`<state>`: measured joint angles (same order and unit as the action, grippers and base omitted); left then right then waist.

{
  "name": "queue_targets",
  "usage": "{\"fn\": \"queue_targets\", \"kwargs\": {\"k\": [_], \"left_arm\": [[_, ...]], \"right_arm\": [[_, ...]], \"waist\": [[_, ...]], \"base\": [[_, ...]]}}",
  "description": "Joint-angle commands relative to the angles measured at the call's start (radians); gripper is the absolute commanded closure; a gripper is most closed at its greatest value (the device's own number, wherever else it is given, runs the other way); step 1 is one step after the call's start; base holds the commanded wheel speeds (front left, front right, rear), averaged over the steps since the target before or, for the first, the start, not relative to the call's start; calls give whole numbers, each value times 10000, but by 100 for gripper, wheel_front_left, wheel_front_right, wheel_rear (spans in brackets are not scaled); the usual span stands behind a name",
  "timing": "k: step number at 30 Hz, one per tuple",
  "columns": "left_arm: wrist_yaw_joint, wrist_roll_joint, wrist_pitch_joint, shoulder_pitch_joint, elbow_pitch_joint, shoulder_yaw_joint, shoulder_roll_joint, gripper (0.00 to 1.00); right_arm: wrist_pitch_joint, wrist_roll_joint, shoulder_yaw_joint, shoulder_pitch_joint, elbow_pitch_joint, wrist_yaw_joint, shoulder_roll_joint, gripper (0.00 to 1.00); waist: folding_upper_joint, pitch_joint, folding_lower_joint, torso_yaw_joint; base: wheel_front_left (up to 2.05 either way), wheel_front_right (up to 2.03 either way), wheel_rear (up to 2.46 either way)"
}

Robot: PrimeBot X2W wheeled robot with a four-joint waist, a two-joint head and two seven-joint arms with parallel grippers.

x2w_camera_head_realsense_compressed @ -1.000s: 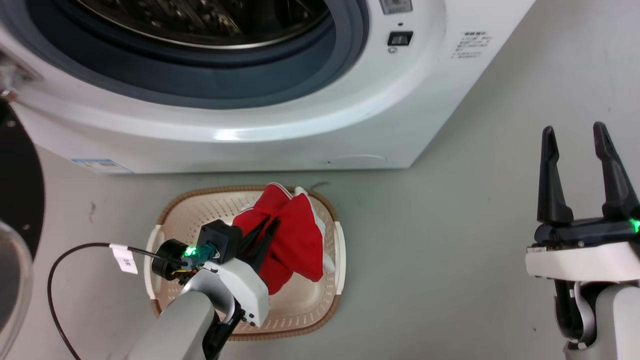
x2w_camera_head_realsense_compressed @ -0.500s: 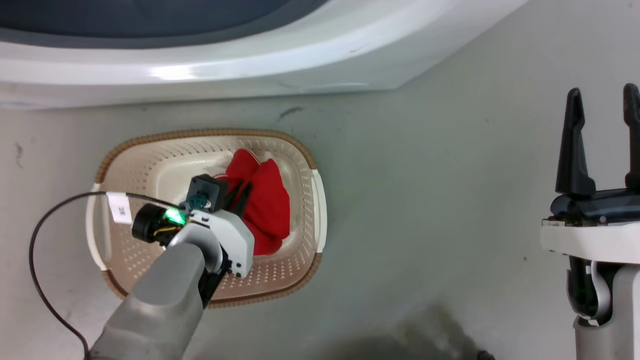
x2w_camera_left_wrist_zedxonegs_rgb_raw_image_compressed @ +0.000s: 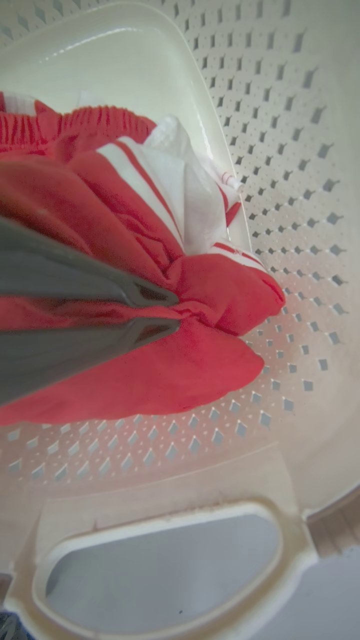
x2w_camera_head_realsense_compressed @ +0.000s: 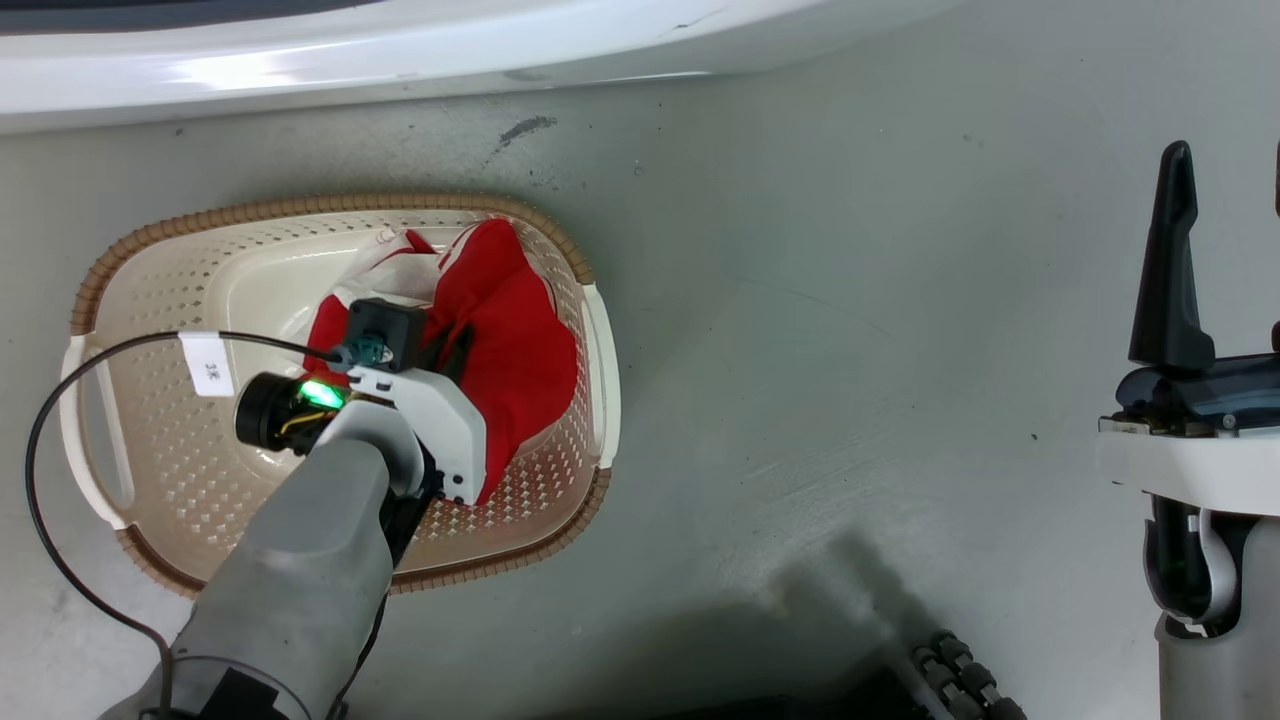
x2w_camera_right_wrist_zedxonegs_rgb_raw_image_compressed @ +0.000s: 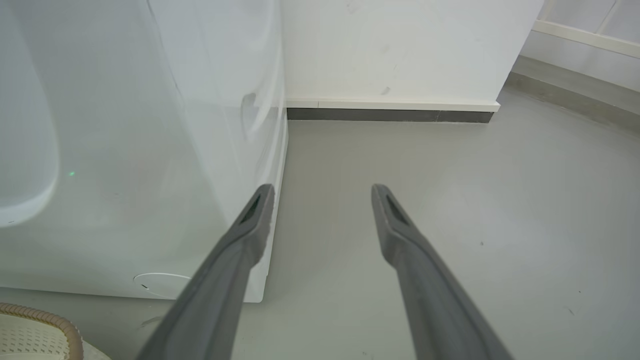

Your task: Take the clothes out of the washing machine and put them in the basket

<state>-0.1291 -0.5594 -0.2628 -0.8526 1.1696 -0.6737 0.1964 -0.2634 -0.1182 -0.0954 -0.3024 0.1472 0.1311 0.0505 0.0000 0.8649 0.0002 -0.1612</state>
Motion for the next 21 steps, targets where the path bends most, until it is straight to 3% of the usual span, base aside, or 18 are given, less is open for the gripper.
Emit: {"fn": "queue_targets", "kwargs": {"k": [1,2,3,8,14,21], "left_arm": [[-20,-37,-24,-244,7,72,32,100],[-18,-54,-24,-237,21,142,64,100],[-20,50,-24,-40,268,94,20,0],[-21,399,-26,299,85,-128,9,0],[4,358,-26,1146,-747,394,-11,0],[-6,707,-27,2322,-2627,1022,181,0]], "right_arm": [[-20,-8,-4,-133,9,-7,-5,0],[-20,-2,11,-160,-23,-7,-5,0],[-20,-10,50,-155,-129,-7,-5,0],[-20,28,201,-25,-306,-7,-5,0],[-20,-123,124,218,-596,-7,-5,0],[-20,97,70,550,-912,-7,-2,0]], "waist": [[0,43,-2,-24],[0,29,-2,-33],[0,-142,-2,-77],[0,-730,-2,-107],[0,-1965,-2,17],[0,-3746,-2,262]], "base": [[0,0,0],[0,0,0],[0,0,0],[0,0,0],[0,0,0],[0,0,0]]}}
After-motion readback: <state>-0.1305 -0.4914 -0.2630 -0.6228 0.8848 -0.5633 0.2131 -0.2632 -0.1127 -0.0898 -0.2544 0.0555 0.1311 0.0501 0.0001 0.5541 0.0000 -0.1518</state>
